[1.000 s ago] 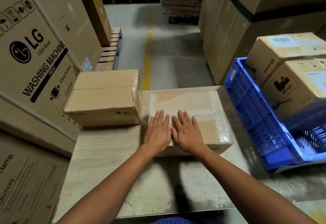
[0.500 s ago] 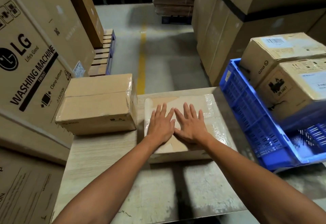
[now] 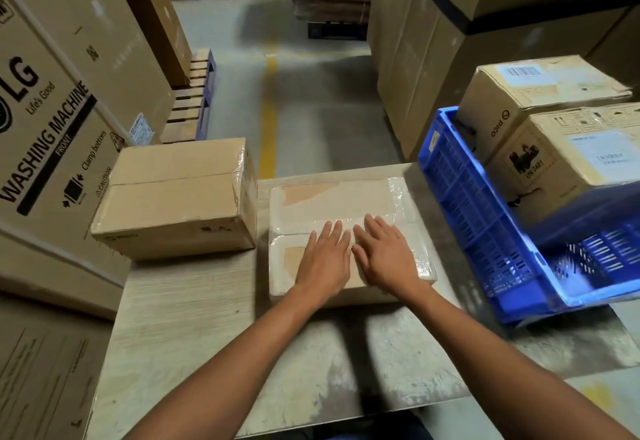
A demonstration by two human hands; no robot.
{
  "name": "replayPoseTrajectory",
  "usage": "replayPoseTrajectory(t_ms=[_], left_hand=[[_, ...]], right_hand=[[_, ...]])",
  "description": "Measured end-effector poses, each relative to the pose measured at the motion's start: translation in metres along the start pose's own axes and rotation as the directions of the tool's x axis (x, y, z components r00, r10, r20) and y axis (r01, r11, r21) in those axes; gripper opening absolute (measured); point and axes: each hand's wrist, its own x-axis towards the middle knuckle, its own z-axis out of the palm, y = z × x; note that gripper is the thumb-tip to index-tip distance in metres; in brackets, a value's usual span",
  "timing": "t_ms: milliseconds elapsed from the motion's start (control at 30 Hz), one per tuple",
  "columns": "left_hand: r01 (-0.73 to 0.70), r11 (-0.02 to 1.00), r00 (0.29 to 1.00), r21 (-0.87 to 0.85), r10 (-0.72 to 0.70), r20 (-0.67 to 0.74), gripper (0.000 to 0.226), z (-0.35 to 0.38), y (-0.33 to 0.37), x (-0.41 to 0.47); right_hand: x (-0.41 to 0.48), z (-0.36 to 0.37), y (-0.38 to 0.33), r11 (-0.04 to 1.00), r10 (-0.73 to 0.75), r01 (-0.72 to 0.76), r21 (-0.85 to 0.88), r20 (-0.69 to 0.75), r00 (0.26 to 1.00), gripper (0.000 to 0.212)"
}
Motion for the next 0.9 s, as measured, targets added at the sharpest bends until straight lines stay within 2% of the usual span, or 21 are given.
replayPoseTrajectory(t_ms=[100,167,267,367,533,633,733,900], left_hand=[[0.011,1.000,1.000,0.019,-0.011,0.015,0.052,-0.005,0.001,0.002],[0.007,1.000,1.000,0.027,-0.008,0.019,0.058,-0.005,0.004,-0.003],[-0.035,0.998,0.999,0.055,0.033,0.035,0.076,0.000,0.012,-0.019],[-0.052,0.996,0.997,0.073,0.049,0.054,0.062,0.002,0.020,-0.018],[-0.042,0.997,0.999,0.060,0.041,0.008,0.045,-0.016,0.038,0.010],[-0.039,0.999,0.998,-0.020,0.040,0.039,0.054,-0.018,0.049,0.035],[-0.017,1.000,0.997,-0.002,0.018,0.078,0.058,-0.010,0.050,0.046],[-0.011,1.000,0.998,-0.005,0.011,0.063,0.056,-0.012,0.047,0.046]], right_hand=[[0.006,-0.017,-0.001,1.000,-0.006,0.002,0.030,0.114,0.994,0.079],[0.001,-0.028,0.005,1.000,-0.011,0.013,-0.009,0.183,0.983,0.088],[-0.026,-0.026,0.015,0.991,0.096,-0.083,-0.101,0.130,0.987,0.080],[-0.045,-0.017,0.016,0.987,0.154,-0.150,-0.063,0.056,0.986,0.071],[-0.009,-0.040,0.016,0.979,0.163,-0.152,-0.138,0.065,0.985,0.043],[0.011,-0.041,0.029,0.984,0.167,-0.156,-0.087,0.135,0.977,0.053],[0.014,-0.031,0.044,0.990,0.133,-0.120,-0.068,0.225,0.965,0.063],[0.006,-0.030,0.057,0.998,0.055,-0.061,0.033,0.152,0.987,0.070]])
